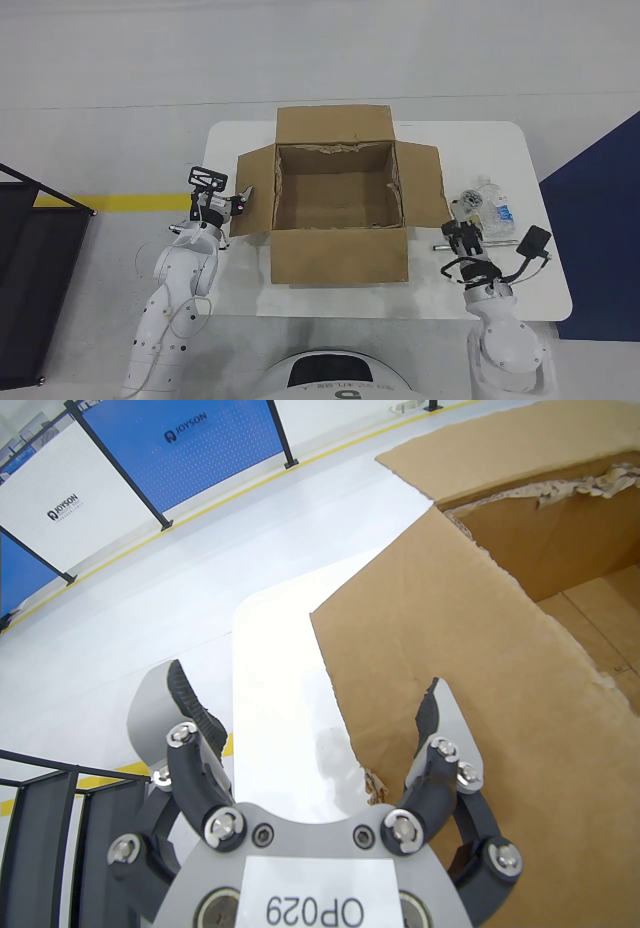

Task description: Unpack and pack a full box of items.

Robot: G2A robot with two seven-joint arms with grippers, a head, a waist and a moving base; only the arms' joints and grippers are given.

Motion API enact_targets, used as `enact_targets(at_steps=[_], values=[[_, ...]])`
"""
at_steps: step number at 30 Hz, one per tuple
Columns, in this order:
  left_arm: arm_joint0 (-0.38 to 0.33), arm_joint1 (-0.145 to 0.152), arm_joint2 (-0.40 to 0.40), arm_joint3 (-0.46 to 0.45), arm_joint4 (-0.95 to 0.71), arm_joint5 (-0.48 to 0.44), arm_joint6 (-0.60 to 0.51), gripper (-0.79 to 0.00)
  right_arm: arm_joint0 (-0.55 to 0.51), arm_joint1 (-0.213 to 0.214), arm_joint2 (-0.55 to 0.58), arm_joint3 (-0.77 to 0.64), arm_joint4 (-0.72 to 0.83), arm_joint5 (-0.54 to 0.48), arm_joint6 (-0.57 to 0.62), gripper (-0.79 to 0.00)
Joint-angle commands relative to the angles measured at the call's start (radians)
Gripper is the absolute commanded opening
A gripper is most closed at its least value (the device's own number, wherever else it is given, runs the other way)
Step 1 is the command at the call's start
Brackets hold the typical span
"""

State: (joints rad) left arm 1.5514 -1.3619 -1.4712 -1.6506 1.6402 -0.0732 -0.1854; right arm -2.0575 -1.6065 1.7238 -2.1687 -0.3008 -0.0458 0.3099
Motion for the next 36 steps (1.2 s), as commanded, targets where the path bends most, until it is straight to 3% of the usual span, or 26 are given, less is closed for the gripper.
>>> enact_targets(at_steps=[1,6,10,15,18,23,28,31,36], values=[[0.000,0.000,0.000,0.000,0.000,0.000,0.000,0.000,0.001,0.000,0.008,0.005,0.004,0.033,-0.035,0.000],[0.000,0.000,0.000,0.000,0.000,0.000,0.000,0.000,0.007,0.001,0.000,0.003,0.005,0.024,-0.021,0.000],[0.000,0.000,0.000,0.000,0.000,0.000,0.000,0.000,0.069,0.016,-0.108,-0.075,-0.157,0.009,0.151,0.000],[0.000,0.000,0.000,0.000,0.000,0.000,0.000,0.000,0.170,0.027,-0.288,-0.168,-0.384,0.129,0.313,0.000],[0.000,0.000,0.000,0.000,0.000,0.000,0.000,0.000,0.286,0.031,-0.421,-0.145,-0.588,0.242,0.437,0.000],[0.000,0.000,0.000,0.000,0.000,0.000,0.000,0.000,0.548,0.016,-0.620,0.028,-0.846,0.490,0.605,0.000],[0.000,0.000,0.000,0.000,0.000,0.000,0.000,0.000,0.833,-0.012,-0.709,0.309,-0.996,0.696,0.797,0.000],[0.000,0.000,0.000,0.000,0.000,0.000,0.000,0.000,0.949,-0.031,-0.724,0.468,-1.034,0.725,0.832,0.000],[0.000,0.000,0.000,0.000,0.000,0.000,0.000,0.000,1.051,-0.068,-0.691,0.695,-1.068,0.700,0.856,0.000]])
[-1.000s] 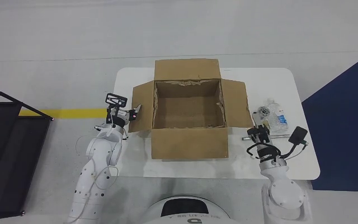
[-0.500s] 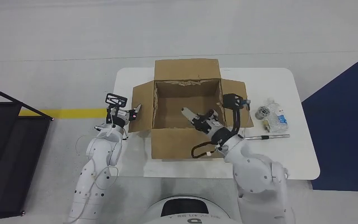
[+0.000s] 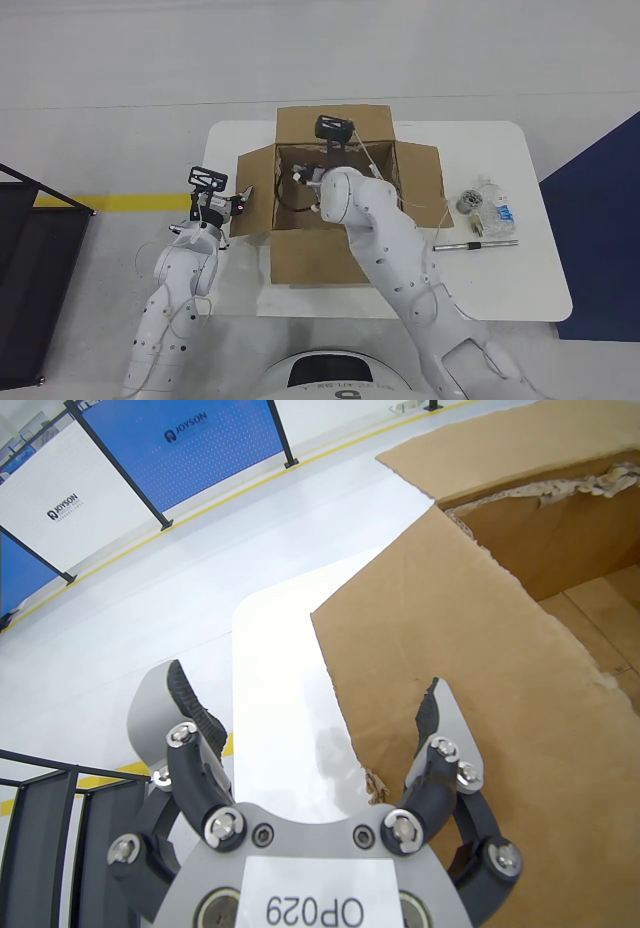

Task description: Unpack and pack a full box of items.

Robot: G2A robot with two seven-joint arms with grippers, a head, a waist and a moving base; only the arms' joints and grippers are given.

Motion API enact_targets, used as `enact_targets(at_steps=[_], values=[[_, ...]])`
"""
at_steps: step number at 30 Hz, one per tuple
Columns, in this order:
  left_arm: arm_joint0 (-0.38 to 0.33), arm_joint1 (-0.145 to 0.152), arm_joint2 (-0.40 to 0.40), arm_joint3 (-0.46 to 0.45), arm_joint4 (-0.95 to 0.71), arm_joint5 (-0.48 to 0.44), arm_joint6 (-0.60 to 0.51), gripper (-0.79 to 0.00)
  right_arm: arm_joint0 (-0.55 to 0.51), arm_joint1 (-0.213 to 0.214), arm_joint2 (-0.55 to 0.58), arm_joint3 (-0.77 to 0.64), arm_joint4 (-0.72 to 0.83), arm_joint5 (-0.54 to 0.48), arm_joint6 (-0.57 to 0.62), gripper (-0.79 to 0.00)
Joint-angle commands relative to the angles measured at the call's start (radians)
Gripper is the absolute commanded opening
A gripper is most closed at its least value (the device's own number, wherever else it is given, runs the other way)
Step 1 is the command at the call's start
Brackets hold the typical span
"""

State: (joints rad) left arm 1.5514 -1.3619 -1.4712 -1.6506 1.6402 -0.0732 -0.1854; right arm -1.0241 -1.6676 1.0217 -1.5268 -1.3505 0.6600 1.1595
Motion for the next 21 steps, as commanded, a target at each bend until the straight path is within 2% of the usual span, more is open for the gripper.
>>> enact_targets(at_steps=[1,3,6,8,11,13,15,17,21], values=[[0.000,0.000,0.000,0.000,0.000,0.000,0.000,0.000,0.028,-0.015,0.023,0.087,-0.026,-0.012,0.013,0.000],[0.000,0.000,0.000,0.000,0.000,0.000,0.000,0.000,0.040,-0.032,0.051,0.146,-0.067,-0.029,0.030,-0.065],[0.000,0.000,0.000,0.000,0.000,0.000,0.000,0.000,0.015,-0.056,0.096,0.147,-0.128,-0.058,0.059,-0.077],[0.000,0.000,0.000,0.000,0.000,0.000,0.000,0.000,-0.021,-0.067,0.125,0.113,-0.179,-0.078,0.079,-0.068],[0.000,0.000,0.000,0.000,0.000,0.000,0.000,0.000,-0.123,-0.091,0.197,-0.012,-0.295,-0.131,0.132,-0.105],[0.000,0.000,0.000,0.000,0.000,0.000,0.000,0.000,-0.189,-0.110,0.234,-0.100,-0.355,-0.164,0.165,-0.058],[0.000,0.000,0.000,0.000,0.000,0.000,0.000,0.000,-0.237,-0.130,0.267,-0.151,-0.403,-0.195,0.196,-0.083],[0.000,0.000,0.000,0.000,0.000,0.000,0.000,0.000,-0.235,-0.138,0.293,-0.144,-0.432,-0.218,0.219,-0.077],[0.000,0.000,0.000,0.000,0.000,0.000,0.000,0.000,-0.205,-0.146,0.334,-0.076,-0.434,-0.230,0.231,-0.123]])
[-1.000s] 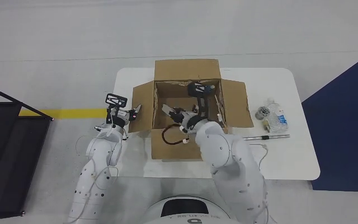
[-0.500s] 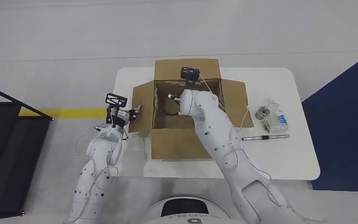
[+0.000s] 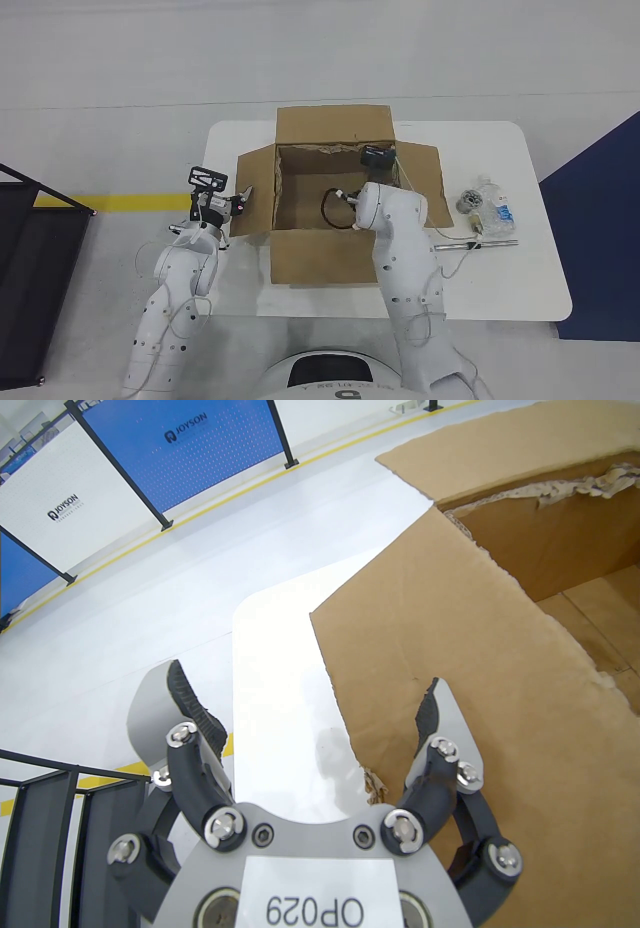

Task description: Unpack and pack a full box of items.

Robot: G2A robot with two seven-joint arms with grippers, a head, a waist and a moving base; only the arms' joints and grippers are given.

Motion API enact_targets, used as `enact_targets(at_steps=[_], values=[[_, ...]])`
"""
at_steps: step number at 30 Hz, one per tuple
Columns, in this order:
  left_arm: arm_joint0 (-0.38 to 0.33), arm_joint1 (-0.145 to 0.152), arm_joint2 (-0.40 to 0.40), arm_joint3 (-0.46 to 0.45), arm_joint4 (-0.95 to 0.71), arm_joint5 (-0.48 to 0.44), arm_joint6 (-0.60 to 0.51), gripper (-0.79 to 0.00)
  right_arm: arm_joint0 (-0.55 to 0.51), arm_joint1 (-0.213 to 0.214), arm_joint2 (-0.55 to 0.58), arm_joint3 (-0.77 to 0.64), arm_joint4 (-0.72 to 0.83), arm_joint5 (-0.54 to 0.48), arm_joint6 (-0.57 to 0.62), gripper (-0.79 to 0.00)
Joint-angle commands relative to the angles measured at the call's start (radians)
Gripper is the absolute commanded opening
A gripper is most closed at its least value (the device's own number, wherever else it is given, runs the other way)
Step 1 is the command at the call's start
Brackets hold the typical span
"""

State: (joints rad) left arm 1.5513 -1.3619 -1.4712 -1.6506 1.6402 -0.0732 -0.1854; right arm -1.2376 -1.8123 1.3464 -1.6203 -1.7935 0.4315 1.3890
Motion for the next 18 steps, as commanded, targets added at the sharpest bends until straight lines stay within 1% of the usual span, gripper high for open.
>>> enact_targets(at_steps=[1,3,4,8,9,11,14,18], values=[[0.000,0.000,0.000,0.000,0.000,0.000,0.000,0.000,0.016,-0.003,0.018,0.033,0.012,-0.002,0.002,-0.145],[0.000,0.000,0.000,0.000,0.000,0.000,0.000,0.000,0.030,-0.006,0.035,0.068,0.027,-0.001,0.001,-0.175],[0.000,0.000,0.000,0.000,0.000,0.000,0.000,0.000,0.039,-0.008,0.045,0.092,0.034,0.000,0.000,-0.209],[0.000,0.000,0.000,0.000,0.000,0.000,0.000,0.000,0.077,-0.018,0.066,0.182,0.041,0.007,-0.007,-0.292],[0.000,0.000,0.000,0.000,0.000,0.000,0.000,0.000,0.084,-0.021,0.068,0.201,0.046,0.008,-0.008,-0.302],[0.000,0.000,0.000,0.000,0.000,0.000,0.000,0.000,0.093,-0.025,0.071,0.232,0.045,0.013,-0.013,-0.289],[0.000,0.000,0.000,0.000,0.000,0.000,0.000,0.000,0.101,-0.028,0.074,0.264,0.032,0.021,-0.021,-0.225],[0.000,0.000,0.000,0.000,0.000,0.000,0.000,0.000,0.104,-0.030,0.071,0.279,0.011,0.023,-0.023,-0.234]])
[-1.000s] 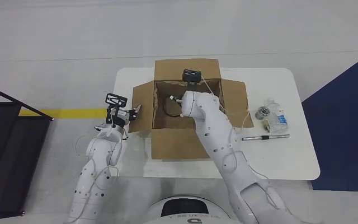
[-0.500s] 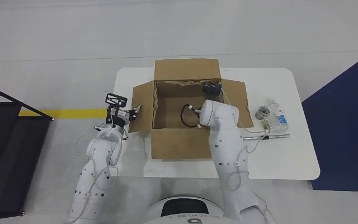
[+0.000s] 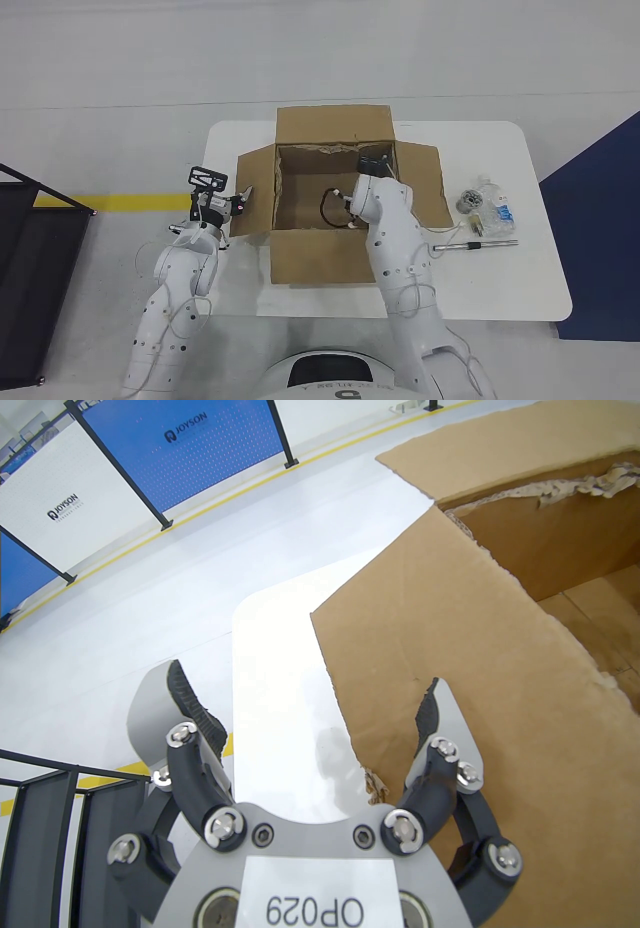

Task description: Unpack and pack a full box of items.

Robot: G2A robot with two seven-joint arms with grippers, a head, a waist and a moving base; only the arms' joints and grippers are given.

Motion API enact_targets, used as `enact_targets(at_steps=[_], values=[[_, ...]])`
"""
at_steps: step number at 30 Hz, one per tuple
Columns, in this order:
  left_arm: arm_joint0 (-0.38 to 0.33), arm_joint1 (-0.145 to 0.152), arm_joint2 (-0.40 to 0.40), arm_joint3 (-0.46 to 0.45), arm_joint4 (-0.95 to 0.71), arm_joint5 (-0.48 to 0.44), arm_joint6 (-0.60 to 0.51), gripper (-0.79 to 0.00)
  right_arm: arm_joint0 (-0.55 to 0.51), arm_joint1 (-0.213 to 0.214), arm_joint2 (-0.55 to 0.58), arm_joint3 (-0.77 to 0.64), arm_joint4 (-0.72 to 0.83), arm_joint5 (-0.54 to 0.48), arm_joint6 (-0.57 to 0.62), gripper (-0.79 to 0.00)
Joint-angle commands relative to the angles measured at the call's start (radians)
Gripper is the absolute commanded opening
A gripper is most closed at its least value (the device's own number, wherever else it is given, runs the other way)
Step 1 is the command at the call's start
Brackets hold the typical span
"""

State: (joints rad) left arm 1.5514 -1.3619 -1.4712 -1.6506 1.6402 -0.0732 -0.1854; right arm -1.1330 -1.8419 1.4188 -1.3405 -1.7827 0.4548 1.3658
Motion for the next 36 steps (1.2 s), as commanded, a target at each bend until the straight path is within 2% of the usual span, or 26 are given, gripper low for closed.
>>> enact_targets(at_steps=[1,3,5,7,8,9,30,36], values=[[0.000,0.000,0.000,0.000,0.000,0.000,0.000,0.000,-0.003,0.000,-0.002,-0.002,-0.003,0.000,0.000,-0.209],[0.000,0.000,0.000,0.000,0.000,0.000,0.000,0.000,-0.010,0.003,0.001,-0.009,-0.006,0.001,-0.001,-0.135],[0.000,0.000,0.000,0.000,0.000,0.000,0.000,0.000,-0.019,0.006,0.002,-0.011,-0.008,0.001,-0.001,-0.142],[0.000,0.000,0.000,0.000,0.000,0.000,0.000,0.000,-0.024,0.008,-0.001,-0.013,-0.004,-0.003,0.003,-0.092],[0.000,0.000,0.000,0.000,0.000,0.000,0.000,0.000,-0.027,0.008,-0.002,-0.011,-0.002,-0.002,0.002,-0.022],[0.000,0.000,0.000,0.000,0.000,0.000,0.000,0.000,-0.027,0.009,-0.004,-0.008,0.002,0.000,0.000,0.000],[0.000,0.000,0.000,0.000,0.000,0.000,0.000,0.000,0.035,-0.014,0.024,0.150,0.037,0.041,-0.041,0.000],[0.000,0.000,0.000,0.000,0.000,0.000,0.000,0.000,0.068,-0.028,-0.004,0.180,0.119,0.059,-0.059,0.000]])
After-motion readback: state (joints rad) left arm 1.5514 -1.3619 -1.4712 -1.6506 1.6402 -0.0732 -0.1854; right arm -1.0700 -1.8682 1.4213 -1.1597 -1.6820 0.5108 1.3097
